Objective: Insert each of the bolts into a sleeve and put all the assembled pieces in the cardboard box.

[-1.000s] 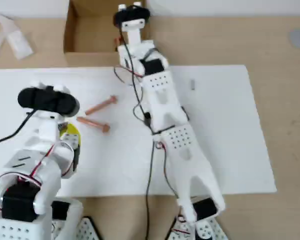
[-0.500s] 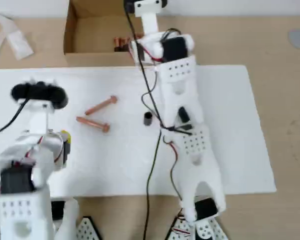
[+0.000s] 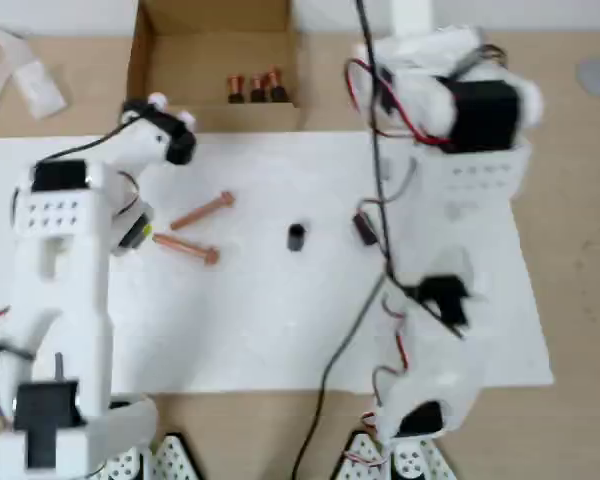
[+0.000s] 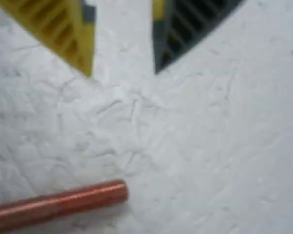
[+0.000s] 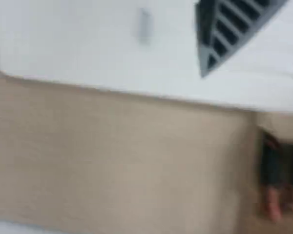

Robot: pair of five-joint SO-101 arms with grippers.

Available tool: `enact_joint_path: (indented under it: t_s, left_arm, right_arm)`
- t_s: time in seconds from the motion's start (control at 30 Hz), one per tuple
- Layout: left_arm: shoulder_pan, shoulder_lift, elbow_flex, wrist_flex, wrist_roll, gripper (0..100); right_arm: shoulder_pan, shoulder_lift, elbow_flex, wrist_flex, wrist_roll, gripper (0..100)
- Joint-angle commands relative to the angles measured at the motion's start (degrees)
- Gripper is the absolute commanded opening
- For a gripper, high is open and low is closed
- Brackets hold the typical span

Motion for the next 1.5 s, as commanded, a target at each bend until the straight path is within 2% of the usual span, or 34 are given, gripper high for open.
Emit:
enact_joint_path:
  t_s: [0.0,0.27,0.43,0.57,0.87,1.07,1.2,1.47]
  left_arm:
    - [3.6,4.53,-6.15,3.34,-5.98,9]
    - [5.63,11.38,-8.79,1.76,-10.81,9]
    - [5.71,15.69,-8.79,-2.64,-10.29,9]
    - [6.95,18.59,-8.79,-7.21,-6.77,9]
    - [11.16,19.3,-8.88,-15.03,-1.14,9]
    - [10.55,19.65,-6.59,-22.24,-1.85,9]
    - [10.37,20.53,-3.6,-28.84,-5.1,9]
    - [10.55,33.71,-9.85,-29.36,-7.38,9]
  right_arm:
    - [3.74,-15.43,21.14,1.05,7.38,40.1]
    - [12.09,-40.31,65.1,-1.58,19.6,40.1]
    - [16.4,-53.67,81.36,-6.95,24.7,40.1]
    - [17.27,-60.44,90.24,-8.0,26.2,40.1]
    - [17.27,-65.36,97.98,-7.74,26.02,40.1]
    - [17.27,-65.27,97.98,-7.56,25.85,40.1]
    - [17.36,-65.27,97.98,-7.56,25.76,40.1]
    - [17.36,-65.19,97.98,-7.47,25.76,40.1]
